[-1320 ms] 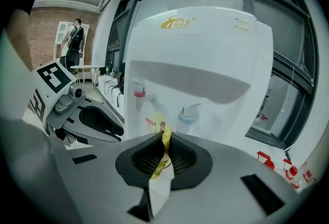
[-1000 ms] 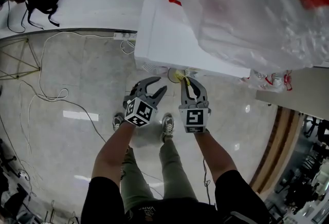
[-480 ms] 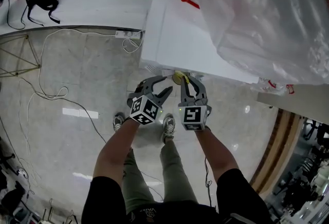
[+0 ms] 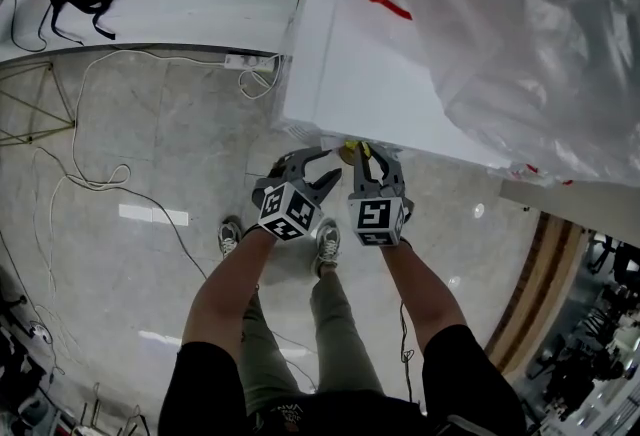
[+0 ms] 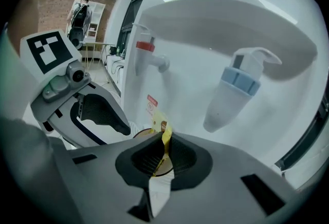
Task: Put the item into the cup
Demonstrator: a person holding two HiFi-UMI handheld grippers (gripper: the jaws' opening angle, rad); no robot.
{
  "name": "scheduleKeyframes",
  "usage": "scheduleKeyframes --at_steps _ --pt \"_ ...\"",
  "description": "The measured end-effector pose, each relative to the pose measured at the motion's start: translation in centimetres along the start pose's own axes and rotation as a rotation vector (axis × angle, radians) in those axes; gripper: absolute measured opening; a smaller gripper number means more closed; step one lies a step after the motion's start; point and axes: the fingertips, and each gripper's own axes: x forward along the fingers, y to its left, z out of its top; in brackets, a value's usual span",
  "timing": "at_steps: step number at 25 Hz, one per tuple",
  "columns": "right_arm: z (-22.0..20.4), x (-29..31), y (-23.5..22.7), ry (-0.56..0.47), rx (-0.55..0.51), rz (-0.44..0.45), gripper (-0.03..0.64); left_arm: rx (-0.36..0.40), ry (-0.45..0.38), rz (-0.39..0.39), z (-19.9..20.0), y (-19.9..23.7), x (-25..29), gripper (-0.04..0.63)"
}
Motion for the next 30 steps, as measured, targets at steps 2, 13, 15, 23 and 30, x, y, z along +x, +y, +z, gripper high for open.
scheduleKeyframes --at_steps 2,13,15,23,30 --pt "-0.3 0.3 0.0 0.007 -0.014 0.005 0.052 -0.002 0.000 -0.007 0.0 -0.2 0.2 0.170" --pt "-1.7 1.8 0.8 0.070 -0.058 0.077 0.052 -0.019 0.007 0.010 0.0 0.2 1.6 0.171" --pt "-1.9 2.2 0.8 0.083 -0.050 0.091 0.052 -0.019 0.009 0.008 -0.1 0.2 1.5 0.170" --pt "-1.7 2.8 0.8 0.118 -0.019 0.103 0.052 -0.025 0.016 0.006 -0.2 0.3 1.0 0.170" --pt "-1.2 1.6 0.9 0.071 0.129 0.085 0.054 -0.025 0.016 0.013 0.0 0.2 -0.2 0.170"
